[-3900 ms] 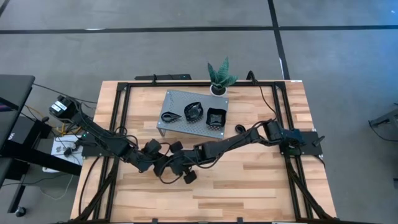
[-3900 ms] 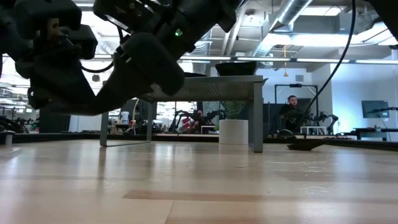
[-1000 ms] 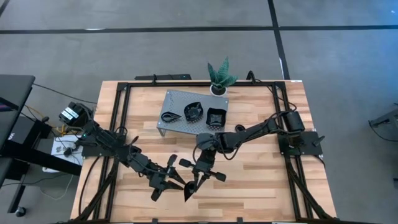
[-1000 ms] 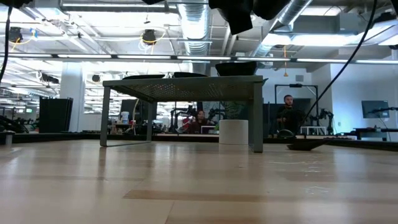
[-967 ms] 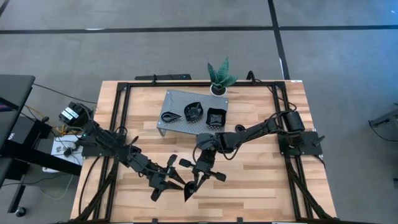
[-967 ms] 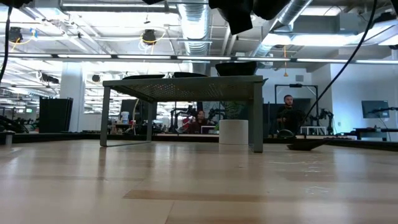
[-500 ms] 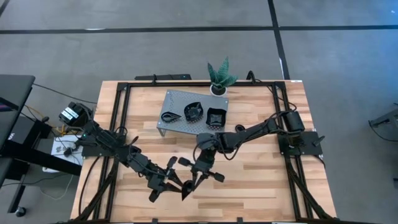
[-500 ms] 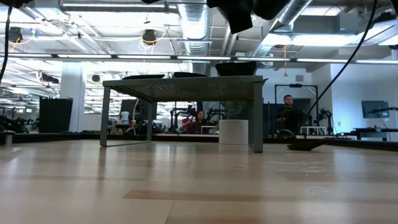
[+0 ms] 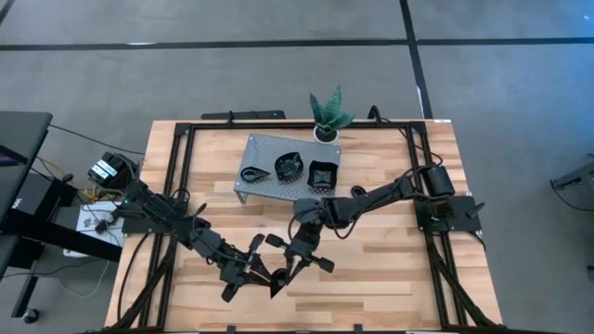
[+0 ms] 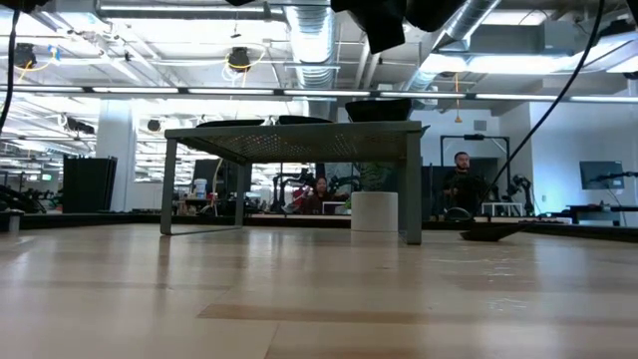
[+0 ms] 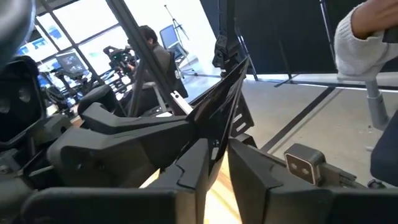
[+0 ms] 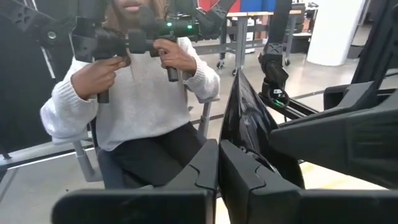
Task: Pick & Place Mini shaped plates
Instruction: Stack the drop shaped plate on top of the drop shaped plates on the shelf
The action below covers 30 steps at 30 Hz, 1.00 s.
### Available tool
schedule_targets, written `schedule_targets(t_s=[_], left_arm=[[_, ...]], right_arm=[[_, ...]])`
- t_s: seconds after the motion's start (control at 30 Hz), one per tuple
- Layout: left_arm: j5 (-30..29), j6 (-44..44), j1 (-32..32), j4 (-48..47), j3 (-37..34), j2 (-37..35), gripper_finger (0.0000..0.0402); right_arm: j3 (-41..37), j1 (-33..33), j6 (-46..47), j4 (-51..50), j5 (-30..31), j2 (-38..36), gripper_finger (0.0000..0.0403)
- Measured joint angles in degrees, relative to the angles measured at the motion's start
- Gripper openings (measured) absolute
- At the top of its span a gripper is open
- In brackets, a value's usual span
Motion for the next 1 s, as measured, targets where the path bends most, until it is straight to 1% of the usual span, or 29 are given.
schedule_targets(t_s=[0.13, 0.23, 0.33, 0.47, 0.7, 0.8, 0.9, 0.93, 1.0], left_arm=[[0.97, 0.00, -0.15, -0.33, -0.07, -0.02, 0.0028], [2.97, -0.20, -0.16, -0.61, -0.09, -0.04, 0.0009], [4.36, -0.22, -0.01, -0.62, -0.11, -0.04, 0.0011], [4.49, -0.65, 0.00, -1.08, -0.09, -0.04, 0.0011], [4.32, -4.74, -0.71, -1.75, -0.07, -0.07, 0.0010], [2.92, -5.80, -1.69, -1.84, -0.07, -0.07, 0.0008], [-0.52, -7.62, -2.71, -2.20, 0.20, -0.07, 0.0008], [-2.30, -7.74, -3.16, -2.37, 0.57, -0.07, 0.0008], [-6.17, -7.79, -4.23, -3.07, 1.38, -0.09, 0.0010]], right_arm=[[0.00, 0.10, 0.08, -0.06, 3.42, 0.00, 0.0012], [0.00, -0.03, 1.56, 0.04, 6.21, 0.00, 0.0028], [0.00, -0.25, 2.43, 0.23, 6.87, 0.00, 0.0051], [0.00, -0.28, 2.47, 0.93, 7.35, 0.00, 0.0077], [-0.04, -0.38, 2.62, 1.06, 7.52, -0.97, 0.0099], [-0.04, -0.44, 5.02, 0.07, 7.55, -3.10, 0.0104], [-0.04, -0.76, 5.54, -7.84, 9.19, -6.40, 0.0104], [-0.02, -0.75, 4.81, -11.10, 10.45, -7.44, 0.0104], [-0.02, -0.22, 3.09, -16.80, 14.81, -9.44, 0.0103]])
